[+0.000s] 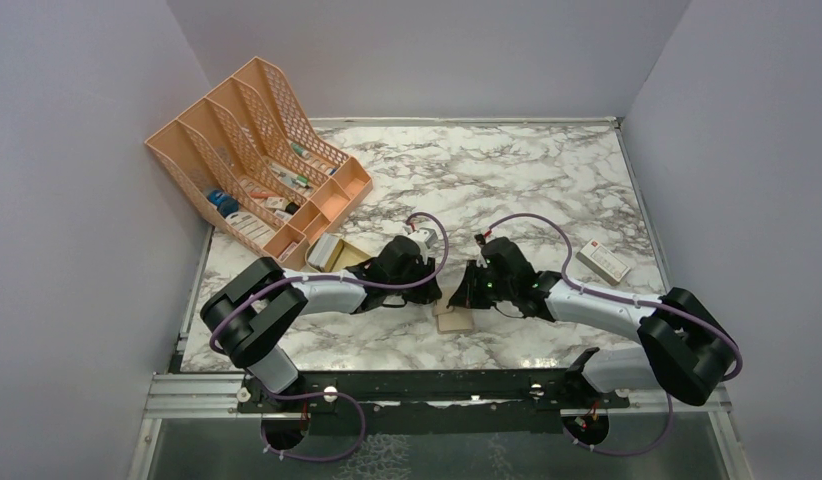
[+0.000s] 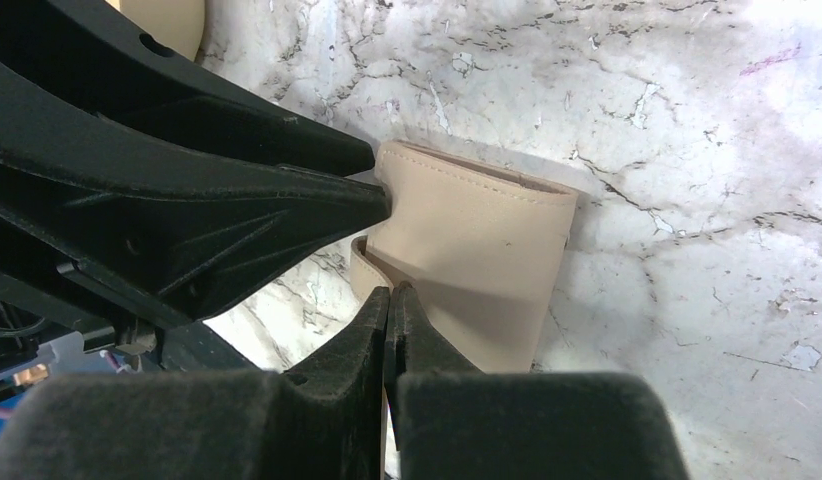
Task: Put the credit cards into the card holder
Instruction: Close the card holder at the center of the board.
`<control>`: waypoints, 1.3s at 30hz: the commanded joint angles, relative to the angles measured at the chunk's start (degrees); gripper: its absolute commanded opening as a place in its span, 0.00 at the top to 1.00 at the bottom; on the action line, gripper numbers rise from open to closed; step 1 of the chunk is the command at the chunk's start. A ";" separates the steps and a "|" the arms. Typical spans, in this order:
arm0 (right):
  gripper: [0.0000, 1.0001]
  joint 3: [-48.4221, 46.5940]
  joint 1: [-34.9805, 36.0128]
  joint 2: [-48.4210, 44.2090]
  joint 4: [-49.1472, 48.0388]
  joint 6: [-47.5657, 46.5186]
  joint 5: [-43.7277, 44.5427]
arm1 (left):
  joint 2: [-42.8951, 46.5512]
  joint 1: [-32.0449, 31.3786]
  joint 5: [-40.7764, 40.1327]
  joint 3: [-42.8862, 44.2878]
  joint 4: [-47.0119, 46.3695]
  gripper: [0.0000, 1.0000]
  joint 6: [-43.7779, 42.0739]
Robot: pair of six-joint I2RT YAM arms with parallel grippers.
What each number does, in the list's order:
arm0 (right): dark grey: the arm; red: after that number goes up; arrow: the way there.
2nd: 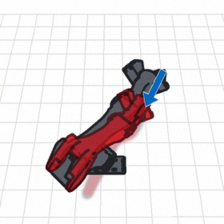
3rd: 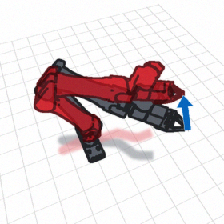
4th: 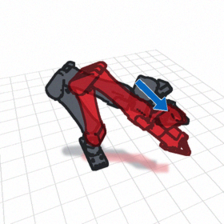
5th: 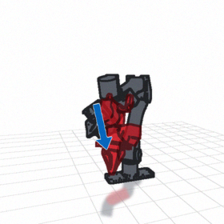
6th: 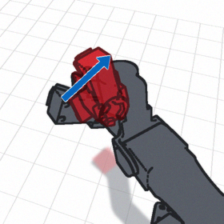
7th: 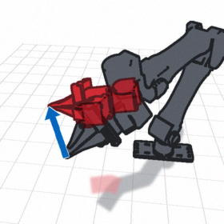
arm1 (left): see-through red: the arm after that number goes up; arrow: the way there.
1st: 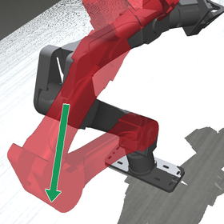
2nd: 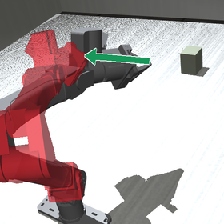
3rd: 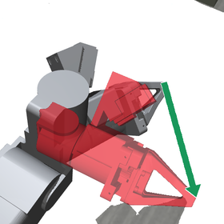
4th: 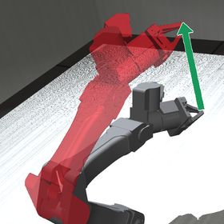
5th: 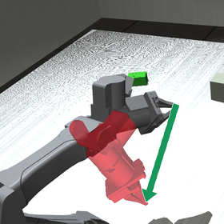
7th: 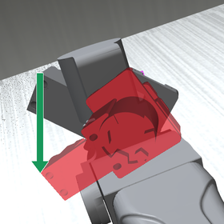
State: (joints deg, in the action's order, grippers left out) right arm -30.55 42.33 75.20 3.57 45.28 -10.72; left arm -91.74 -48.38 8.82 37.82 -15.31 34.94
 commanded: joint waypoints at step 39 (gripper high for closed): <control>0.99 -1.28 0.21 1.11 -1.23 -1.79 3.74 | 5.18 0.00 3.90 -2.10 -2.31 0.70 1.97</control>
State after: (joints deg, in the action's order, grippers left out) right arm -30.09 42.33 77.19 2.15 44.66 -8.36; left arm -85.47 -48.38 9.85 34.89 -16.10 36.10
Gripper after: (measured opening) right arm 0.012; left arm 0.303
